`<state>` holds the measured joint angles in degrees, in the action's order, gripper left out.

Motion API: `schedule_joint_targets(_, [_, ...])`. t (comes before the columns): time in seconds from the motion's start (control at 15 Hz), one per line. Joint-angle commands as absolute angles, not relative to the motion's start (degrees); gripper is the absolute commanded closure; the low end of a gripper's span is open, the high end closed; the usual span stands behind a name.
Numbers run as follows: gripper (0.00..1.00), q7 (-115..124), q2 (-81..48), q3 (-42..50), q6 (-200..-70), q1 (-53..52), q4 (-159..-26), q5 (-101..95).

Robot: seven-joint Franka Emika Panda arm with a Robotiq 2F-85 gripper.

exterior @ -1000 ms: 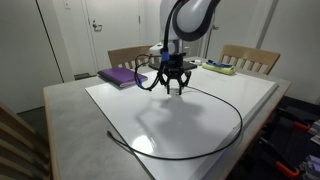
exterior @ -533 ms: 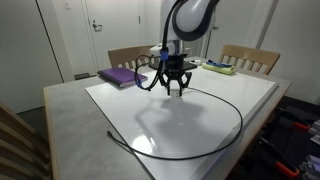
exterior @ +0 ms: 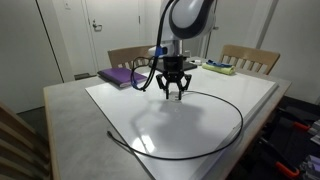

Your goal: Wind the black charging cable

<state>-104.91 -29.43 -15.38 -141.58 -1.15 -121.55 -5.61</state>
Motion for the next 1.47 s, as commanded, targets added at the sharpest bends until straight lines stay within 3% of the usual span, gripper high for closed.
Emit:
schedule_joint_targets(0.0, [0.73,-113.78,-28.14,-17.64,-138.92,0.87,-122.79,-4.05])
schedule_joint_targets(0.27, [0.73,-117.83,-28.43,-16.91,-136.30,0.18,-122.32,-3.65])
schedule_joint_targets(0.33, [0.24,-117.63,-28.64,-16.84,-135.85,0.23,-122.03,-2.83])
schedule_joint_targets(0.4, [0.23,-117.03,-28.68,-16.84,-135.42,0.44,-121.75,-1.59])
schedule_joint_targets(0.6, [0.03,-113.98,-27.09,-16.58,-135.13,1.98,-121.38,4.59])
schedule_joint_targets(1.13, [0.00,-98.77,-14.45,-11.10,-136.97,2.81,-124.98,13.30])
schedule_joint_targets(1.4, [0.00,-99.48,-15.35,-10.85,-135.48,2.69,-123.16,12.96])
